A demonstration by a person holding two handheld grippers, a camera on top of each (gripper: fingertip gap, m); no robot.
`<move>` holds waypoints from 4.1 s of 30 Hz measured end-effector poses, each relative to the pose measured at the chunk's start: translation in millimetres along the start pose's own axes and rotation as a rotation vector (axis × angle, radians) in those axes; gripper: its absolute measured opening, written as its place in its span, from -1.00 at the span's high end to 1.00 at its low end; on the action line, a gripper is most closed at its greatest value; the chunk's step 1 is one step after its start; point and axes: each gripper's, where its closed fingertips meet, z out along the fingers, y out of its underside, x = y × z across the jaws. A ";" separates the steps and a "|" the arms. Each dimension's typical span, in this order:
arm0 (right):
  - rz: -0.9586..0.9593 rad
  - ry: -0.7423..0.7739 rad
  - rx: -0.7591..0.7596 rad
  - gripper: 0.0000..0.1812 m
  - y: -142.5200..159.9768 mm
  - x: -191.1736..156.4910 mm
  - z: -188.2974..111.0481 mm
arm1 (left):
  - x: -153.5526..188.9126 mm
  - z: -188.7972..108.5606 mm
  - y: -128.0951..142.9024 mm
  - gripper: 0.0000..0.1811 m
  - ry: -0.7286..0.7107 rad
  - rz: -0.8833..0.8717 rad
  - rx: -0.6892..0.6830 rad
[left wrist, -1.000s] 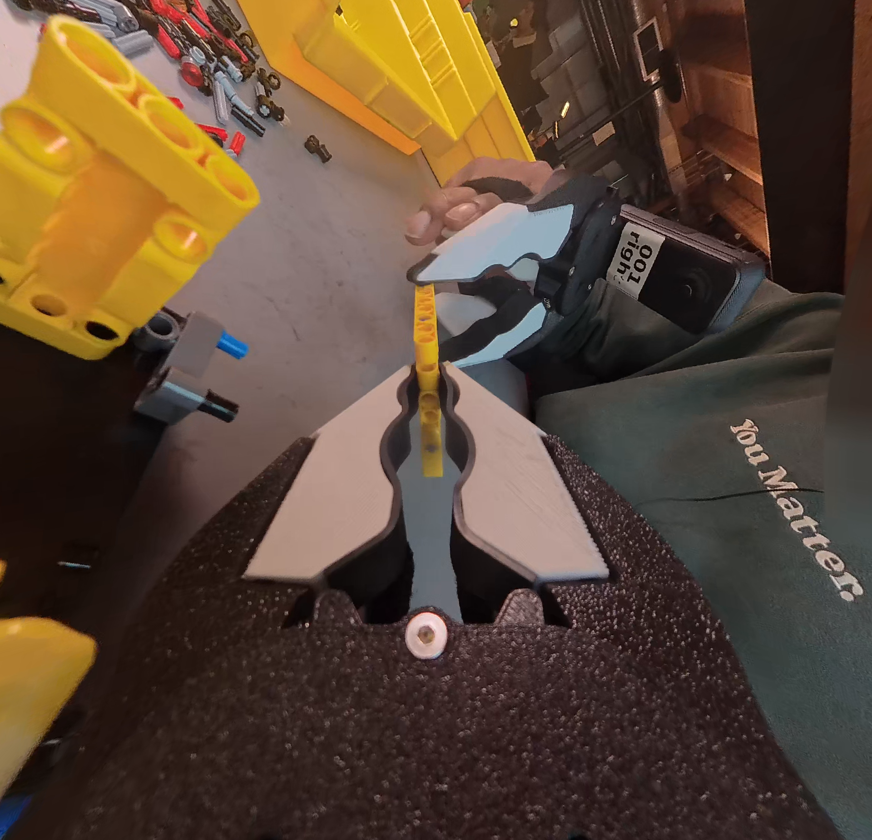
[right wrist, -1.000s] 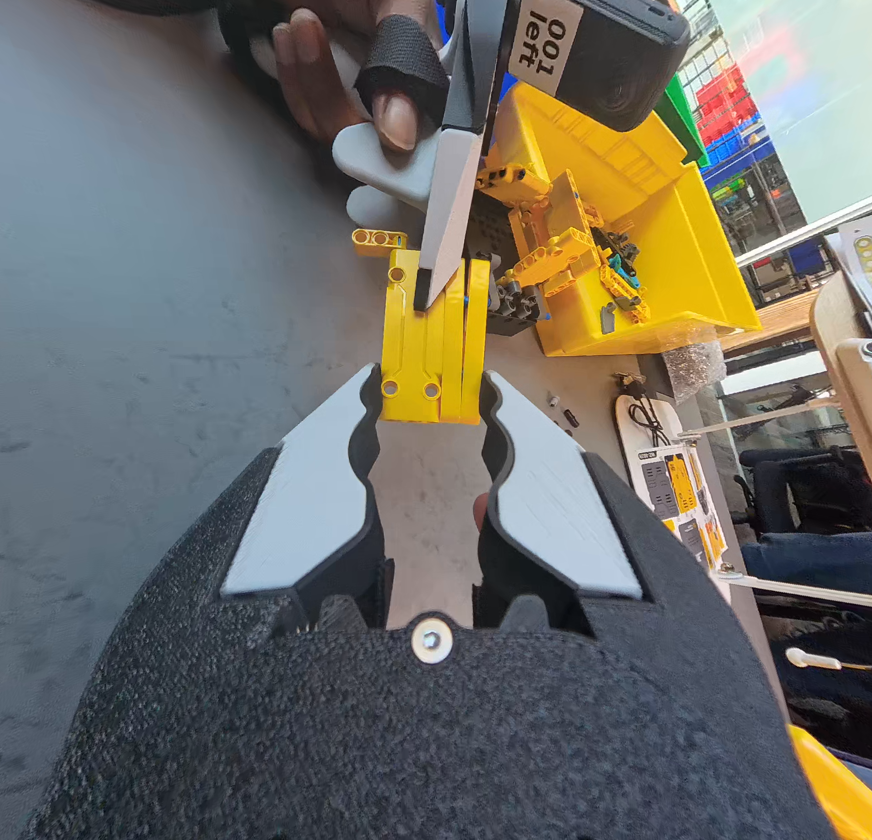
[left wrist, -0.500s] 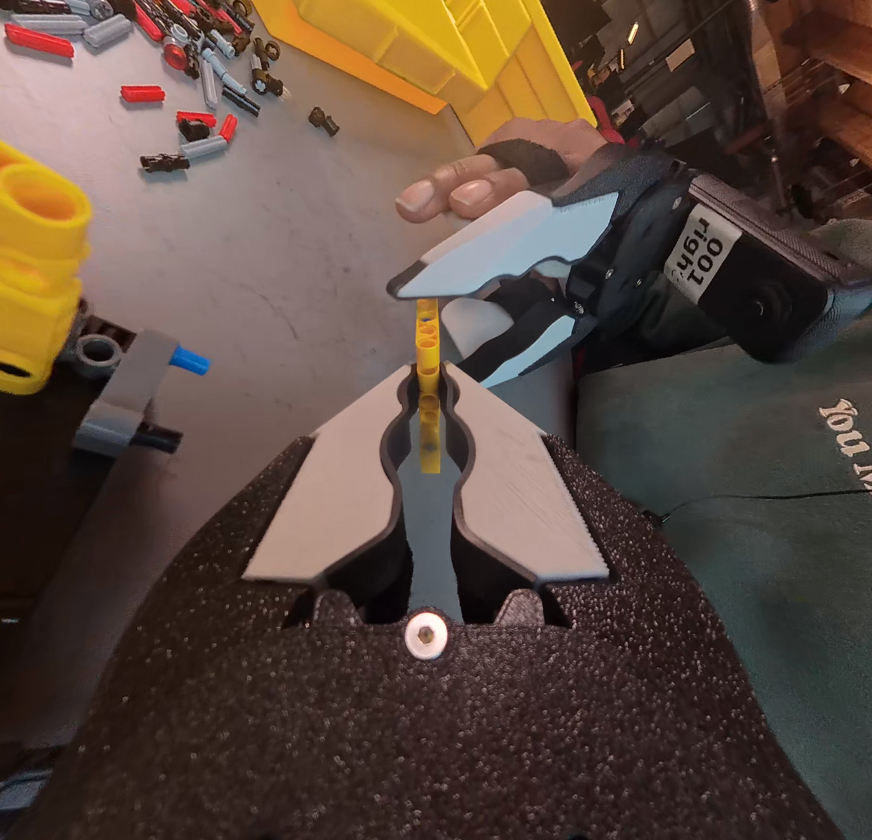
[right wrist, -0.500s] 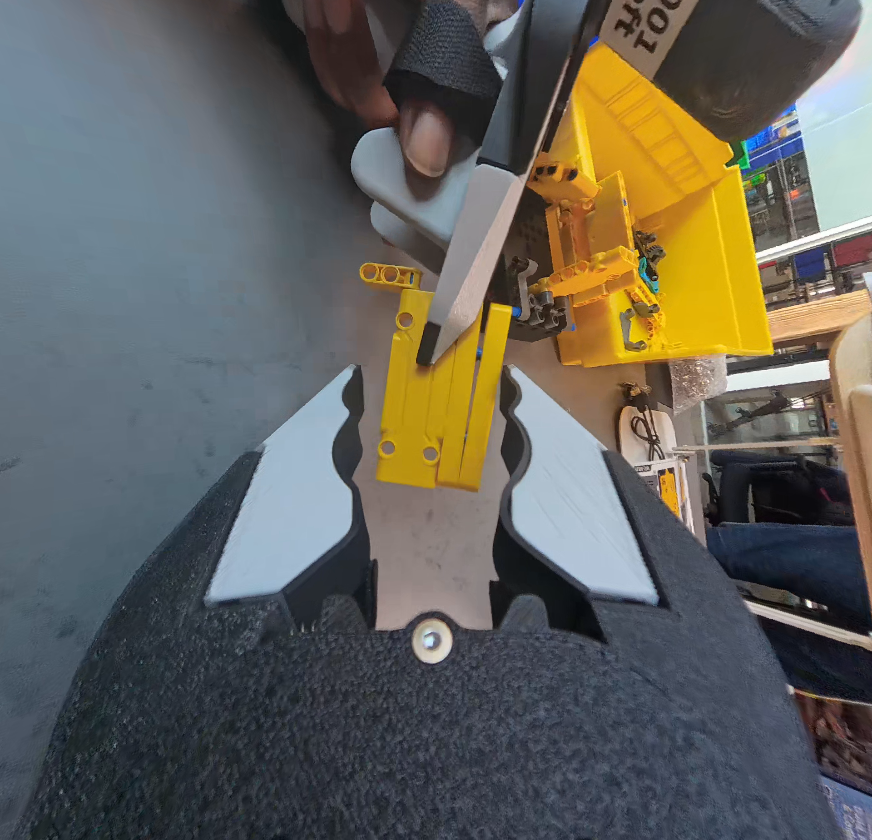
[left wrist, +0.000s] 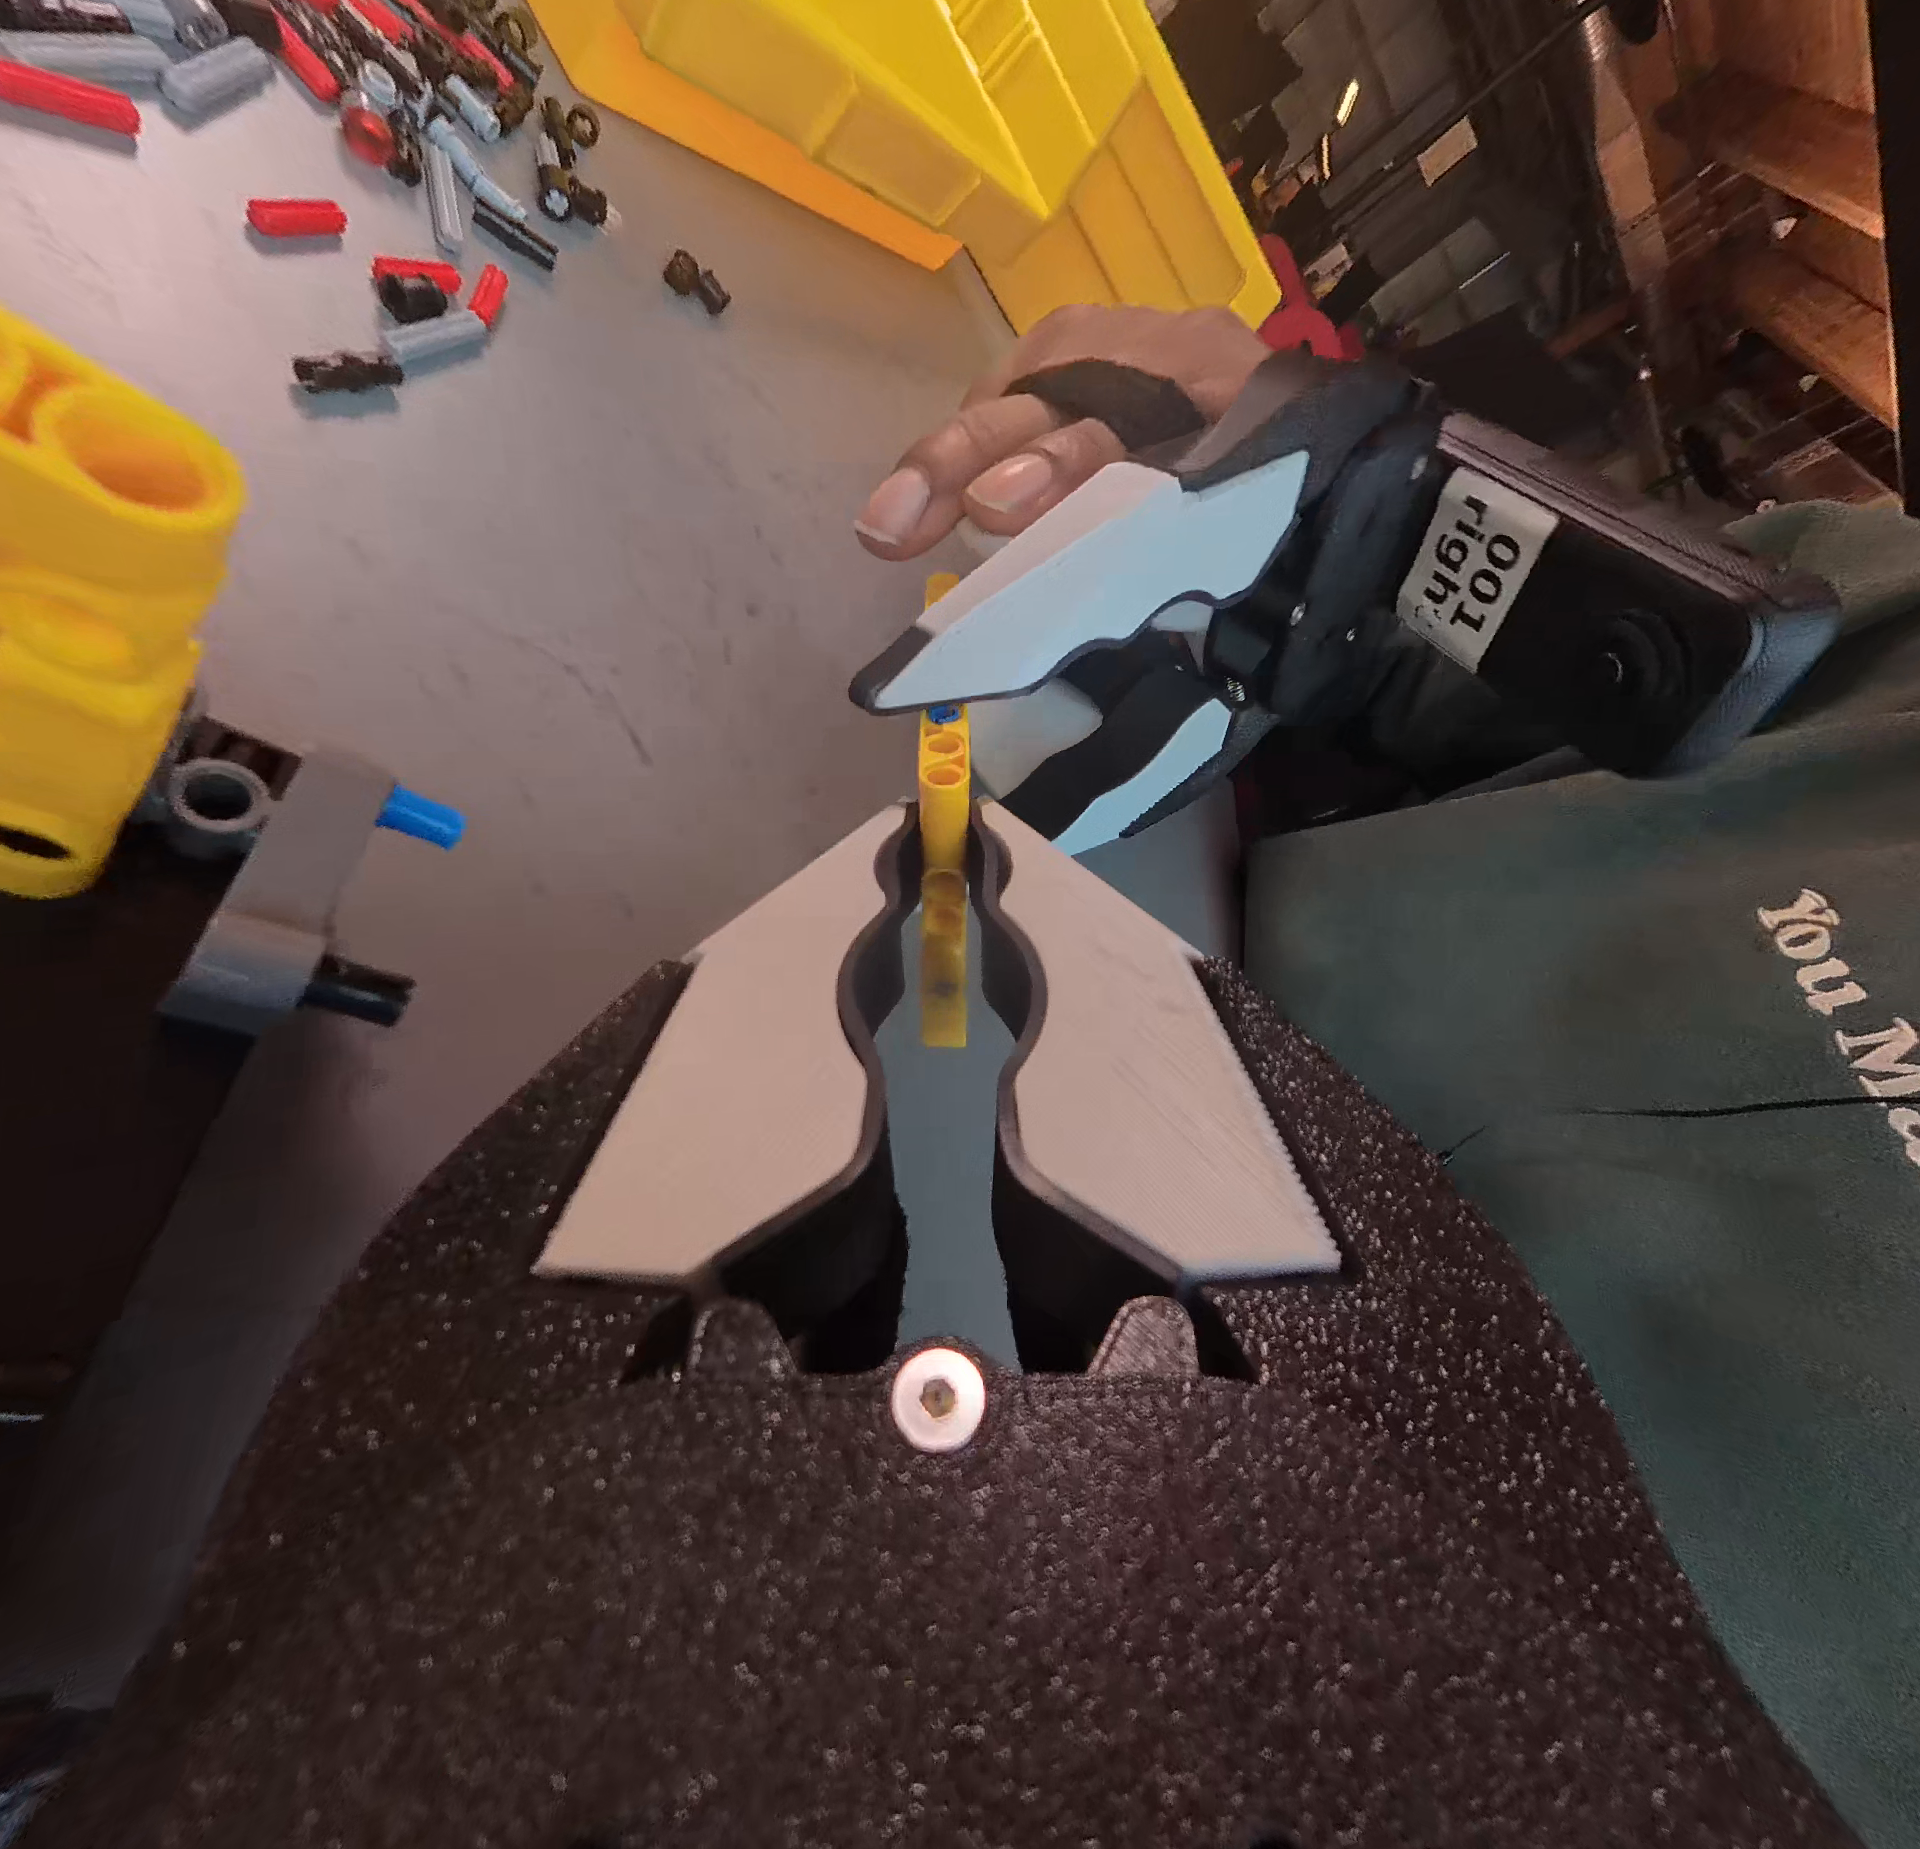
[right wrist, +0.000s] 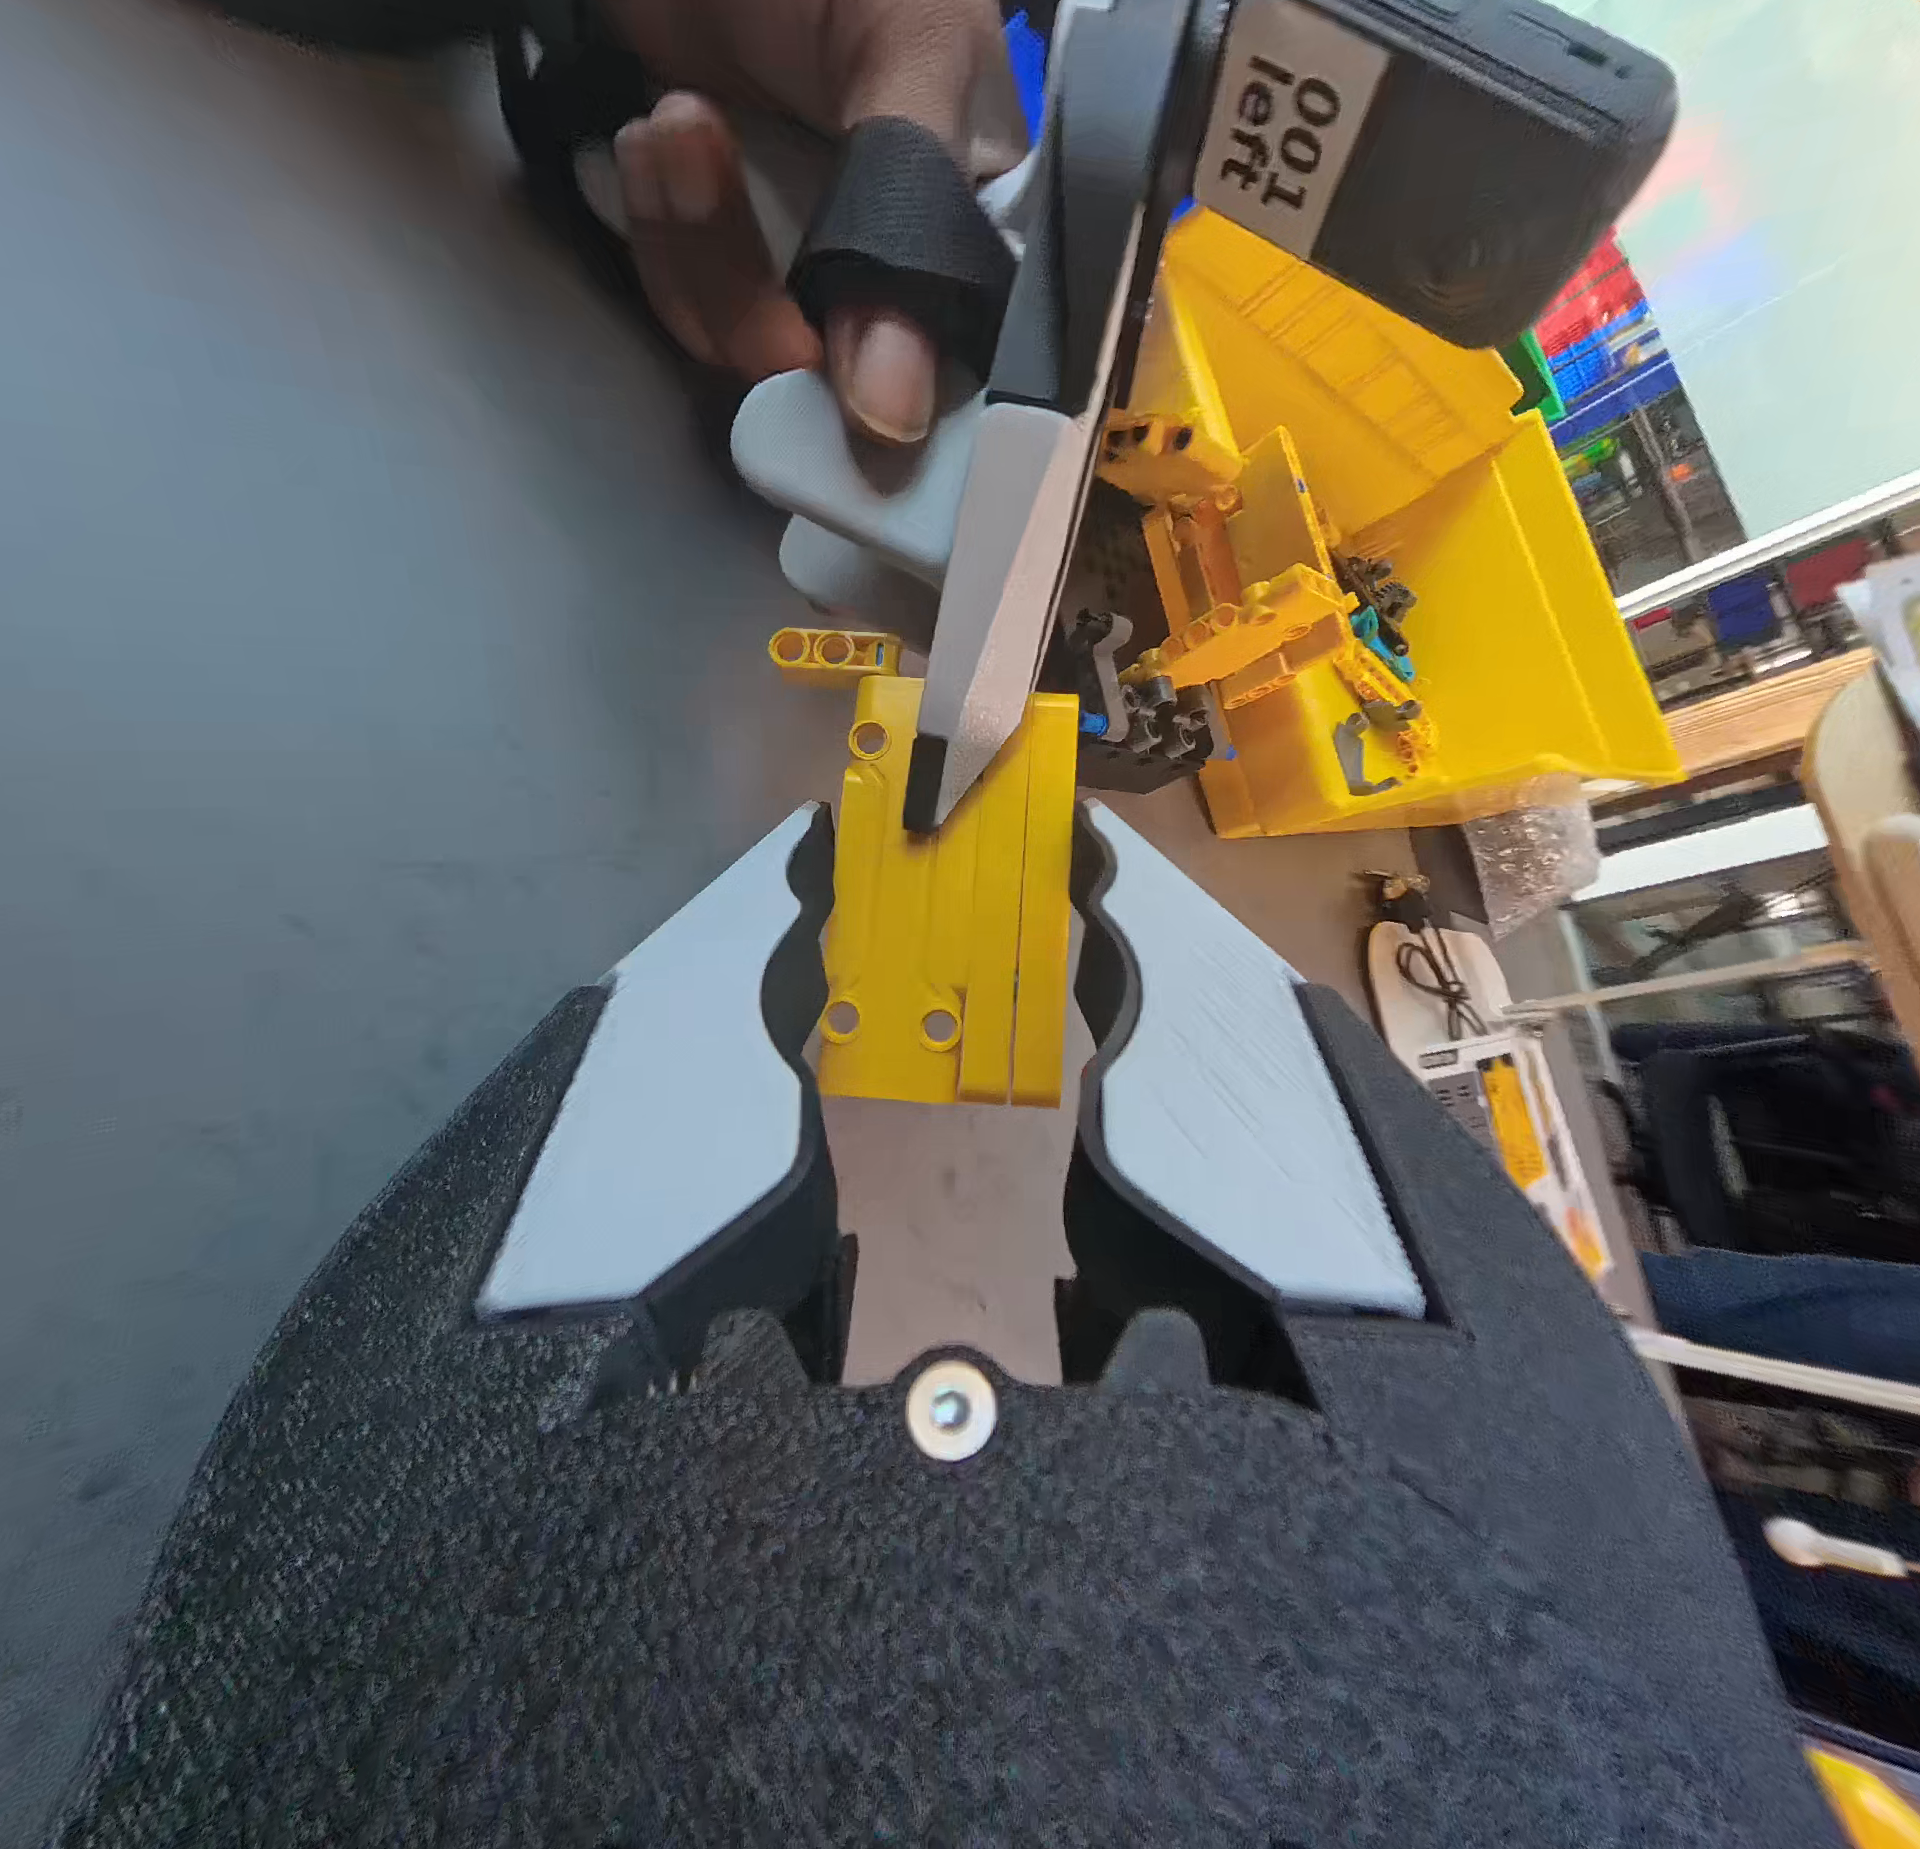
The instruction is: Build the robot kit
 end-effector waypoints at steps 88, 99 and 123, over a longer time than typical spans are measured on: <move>0.561 0.141 0.317 0.82 -8.6 71.8 -56.2 | 19.6 -47.1 -46.5 0.93 -0.176 0.366 0.391; 0.587 0.118 0.342 0.80 -8.3 67.3 -49.9 | 25.9 -49.8 -49.2 0.93 -0.189 0.393 0.409; 0.517 -0.249 0.224 0.92 -20.4 5.5 -42.1 | 39.7 -13.2 -18.3 0.88 -0.173 0.599 0.169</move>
